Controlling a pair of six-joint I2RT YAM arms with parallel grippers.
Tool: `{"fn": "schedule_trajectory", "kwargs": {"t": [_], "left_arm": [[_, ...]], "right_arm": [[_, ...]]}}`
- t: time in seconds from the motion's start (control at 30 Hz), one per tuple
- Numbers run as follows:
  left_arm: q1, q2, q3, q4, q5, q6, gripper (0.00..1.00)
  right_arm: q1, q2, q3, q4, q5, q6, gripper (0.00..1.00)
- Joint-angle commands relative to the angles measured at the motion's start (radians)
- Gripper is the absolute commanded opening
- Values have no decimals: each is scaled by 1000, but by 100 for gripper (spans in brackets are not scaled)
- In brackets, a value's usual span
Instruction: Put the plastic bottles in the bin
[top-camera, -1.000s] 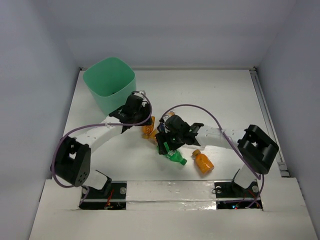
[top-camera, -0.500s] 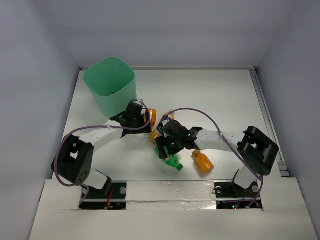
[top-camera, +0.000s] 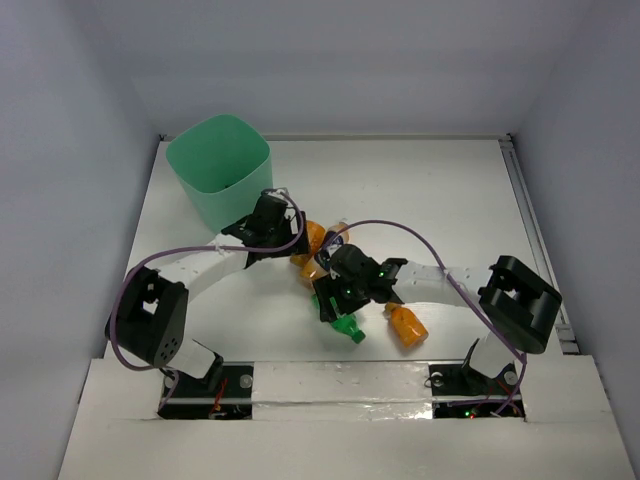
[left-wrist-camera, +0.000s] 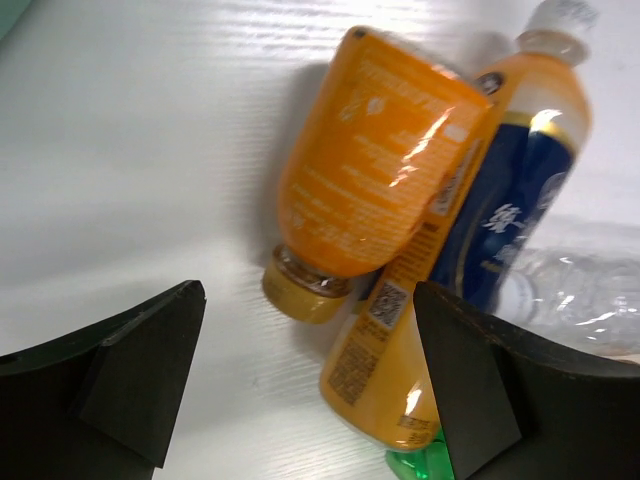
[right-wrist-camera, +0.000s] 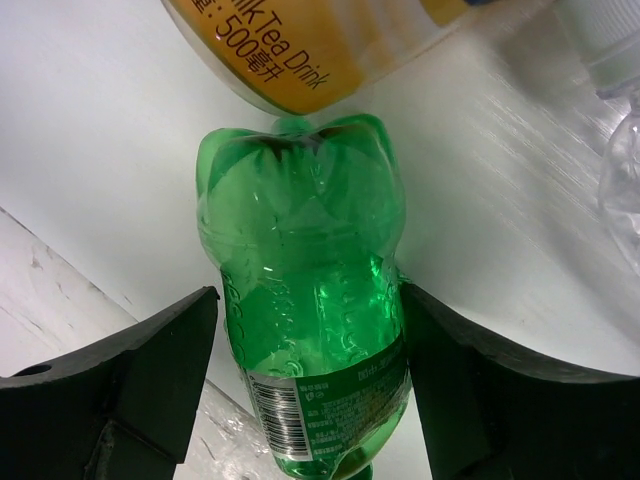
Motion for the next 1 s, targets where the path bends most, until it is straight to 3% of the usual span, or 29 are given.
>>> {"fn": "schedule_trajectory", "kwargs": {"t": [0.0,0.3,0.6,0.73,0.77,0.83,0.97], "left_arm": [[-6,-33,74,42,45,-11,84],[-6,148,230,24,12,57,86],[-15,289,257,44,-4,77,83],[-15,294,238,71,-42,69,69],[-15,291,232,78,-36,69,57],[-15,274,209,87,-31,60,46],[-15,209,180,79,-17,49,36]], "right_arm": [[12,-25,-7,59,-6,16,79],[12,-34,-41,82,-9,31,73],[12,-63,-51,85,-6,50,72],[12,-69,-61,91,-6,60,70],[12,-66,-62,95,-7,62,69],[12,-60,-64,97,-9,65,64],[12,-53,-67,106,-9,66,58]]}}
